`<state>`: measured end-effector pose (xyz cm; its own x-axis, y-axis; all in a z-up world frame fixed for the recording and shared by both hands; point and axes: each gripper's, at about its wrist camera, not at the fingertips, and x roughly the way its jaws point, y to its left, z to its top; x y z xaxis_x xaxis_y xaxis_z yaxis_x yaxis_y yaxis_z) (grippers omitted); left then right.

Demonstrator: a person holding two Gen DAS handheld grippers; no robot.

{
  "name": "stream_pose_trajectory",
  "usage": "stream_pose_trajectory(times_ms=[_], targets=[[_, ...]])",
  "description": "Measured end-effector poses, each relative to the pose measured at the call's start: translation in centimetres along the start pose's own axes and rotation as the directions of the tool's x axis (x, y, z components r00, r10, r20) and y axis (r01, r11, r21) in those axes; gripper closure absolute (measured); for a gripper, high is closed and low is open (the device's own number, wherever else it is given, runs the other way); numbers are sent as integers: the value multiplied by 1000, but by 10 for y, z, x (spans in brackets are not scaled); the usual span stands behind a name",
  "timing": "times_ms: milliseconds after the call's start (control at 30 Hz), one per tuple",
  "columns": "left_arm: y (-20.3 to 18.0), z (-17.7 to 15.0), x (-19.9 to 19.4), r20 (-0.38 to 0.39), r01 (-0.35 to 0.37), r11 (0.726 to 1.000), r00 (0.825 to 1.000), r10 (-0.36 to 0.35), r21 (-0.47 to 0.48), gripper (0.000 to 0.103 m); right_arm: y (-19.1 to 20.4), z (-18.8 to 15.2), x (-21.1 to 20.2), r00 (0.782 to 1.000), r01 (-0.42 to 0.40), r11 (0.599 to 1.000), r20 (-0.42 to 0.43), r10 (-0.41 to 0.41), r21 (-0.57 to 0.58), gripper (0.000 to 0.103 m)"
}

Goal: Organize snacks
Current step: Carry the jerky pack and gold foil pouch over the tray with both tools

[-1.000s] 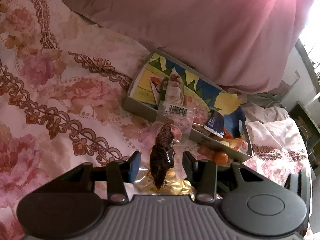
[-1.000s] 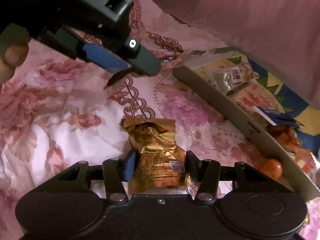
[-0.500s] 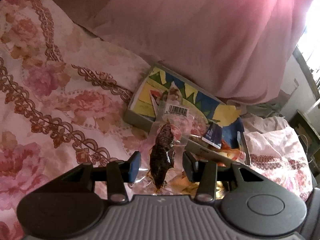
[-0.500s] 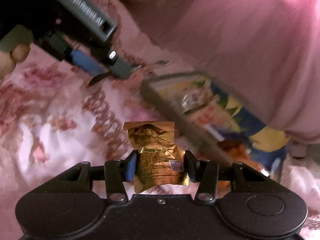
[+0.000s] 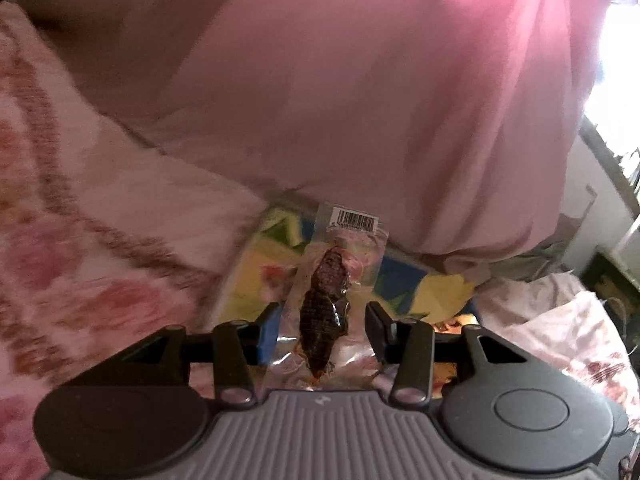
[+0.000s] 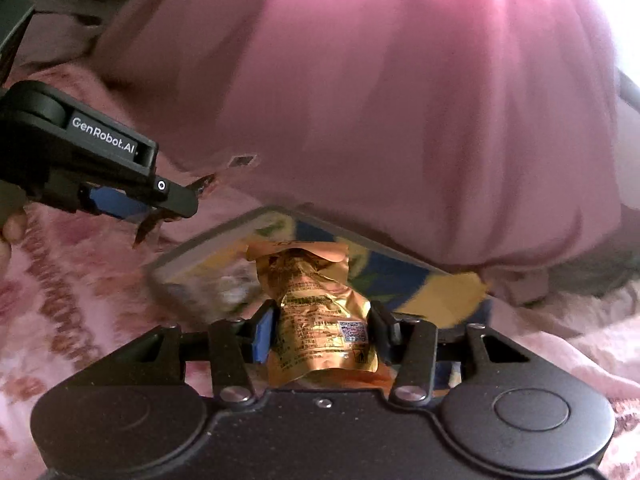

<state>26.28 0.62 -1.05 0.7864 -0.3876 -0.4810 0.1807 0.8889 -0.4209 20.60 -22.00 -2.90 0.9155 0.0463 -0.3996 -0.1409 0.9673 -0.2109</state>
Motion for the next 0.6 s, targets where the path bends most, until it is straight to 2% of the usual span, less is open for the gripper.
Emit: stream_pose_trajectory(times_ms=[100, 200, 367, 467, 600], targets=[[-12, 4, 29, 2, 52, 999, 999, -52, 2, 53, -21, 1, 12, 999, 47, 997, -20, -46, 63, 52], [-19, 1, 57, -15, 74, 997, 997, -74, 4, 53, -39, 2, 24, 996, 82, 990, -42, -78, 116, 52], [-30, -4, 96, -47, 77, 996, 996, -74, 46, 53, -60, -2, 52, 990, 107, 972, -112, -85, 210, 52], [-37, -10, 107, -74, 57, 992, 996, -48, 114, 53, -66, -8, 60, 986, 119, 965, -144, -86, 235, 52], [-40, -20, 115, -115, 48, 986, 993, -30, 161, 53, -67, -13, 65, 981, 129, 958, -175, -85, 257, 52]])
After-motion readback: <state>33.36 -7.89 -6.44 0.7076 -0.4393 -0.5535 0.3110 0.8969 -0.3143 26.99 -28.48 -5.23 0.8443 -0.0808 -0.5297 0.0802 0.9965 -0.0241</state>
